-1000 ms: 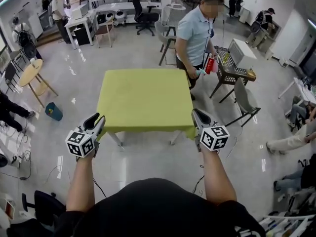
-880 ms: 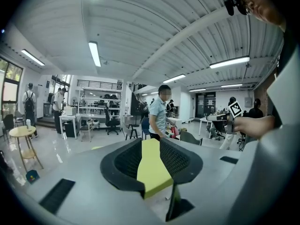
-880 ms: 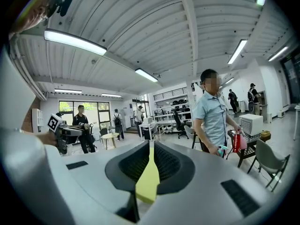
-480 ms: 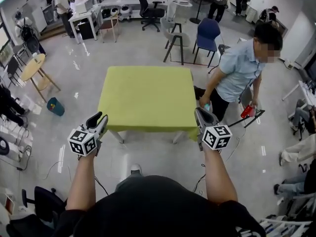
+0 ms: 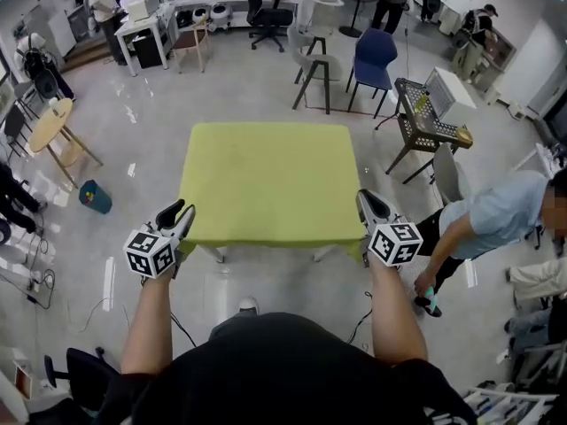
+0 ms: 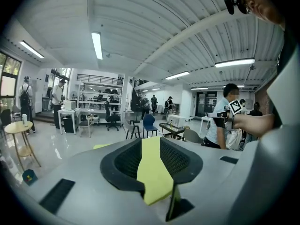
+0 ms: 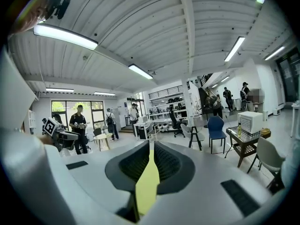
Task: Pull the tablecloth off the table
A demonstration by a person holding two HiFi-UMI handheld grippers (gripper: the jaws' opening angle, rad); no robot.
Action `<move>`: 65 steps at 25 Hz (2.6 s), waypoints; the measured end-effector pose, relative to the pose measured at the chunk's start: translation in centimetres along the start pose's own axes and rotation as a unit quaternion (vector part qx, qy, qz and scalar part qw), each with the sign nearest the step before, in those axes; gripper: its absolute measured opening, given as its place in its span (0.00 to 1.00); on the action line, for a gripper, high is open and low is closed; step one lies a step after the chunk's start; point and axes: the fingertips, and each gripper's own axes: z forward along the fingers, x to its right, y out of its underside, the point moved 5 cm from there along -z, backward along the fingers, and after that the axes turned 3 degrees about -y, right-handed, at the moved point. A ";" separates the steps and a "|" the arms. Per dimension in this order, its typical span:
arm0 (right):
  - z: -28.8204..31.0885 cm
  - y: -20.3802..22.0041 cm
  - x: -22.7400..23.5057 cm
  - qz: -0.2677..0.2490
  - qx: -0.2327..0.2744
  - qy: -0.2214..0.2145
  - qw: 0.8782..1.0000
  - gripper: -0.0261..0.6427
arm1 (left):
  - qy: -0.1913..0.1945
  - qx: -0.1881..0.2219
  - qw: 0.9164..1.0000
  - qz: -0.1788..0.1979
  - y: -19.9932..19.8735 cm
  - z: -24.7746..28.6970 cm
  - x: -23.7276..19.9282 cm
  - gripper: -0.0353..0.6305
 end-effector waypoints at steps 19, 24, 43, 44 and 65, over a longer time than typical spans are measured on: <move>14.7 -2.3 -2.0 0.000 -0.009 0.049 0.999 0.11 | 0.035 -0.008 0.999 -0.003 -2.5 9.4 -16.5 0.26; 14.7 -2.6 -2.7 0.004 -0.013 0.067 0.998 0.11 | 0.048 -0.012 0.999 -0.002 -3.0 9.7 -18.6 0.26; 11.1 -2.4 7.0 -0.001 -0.022 0.079 0.997 0.11 | 0.006 -0.014 1.000 0.007 -5.0 12.2 -14.7 0.26; 10.6 -2.5 7.5 0.000 -0.023 0.079 0.997 0.11 | 0.003 -0.016 1.000 0.005 -5.0 12.0 -14.4 0.26; 10.5 7.9 17.7 0.013 -0.138 0.075 0.988 0.12 | -0.047 -0.094 0.994 -0.024 3.8 15.6 -14.2 0.34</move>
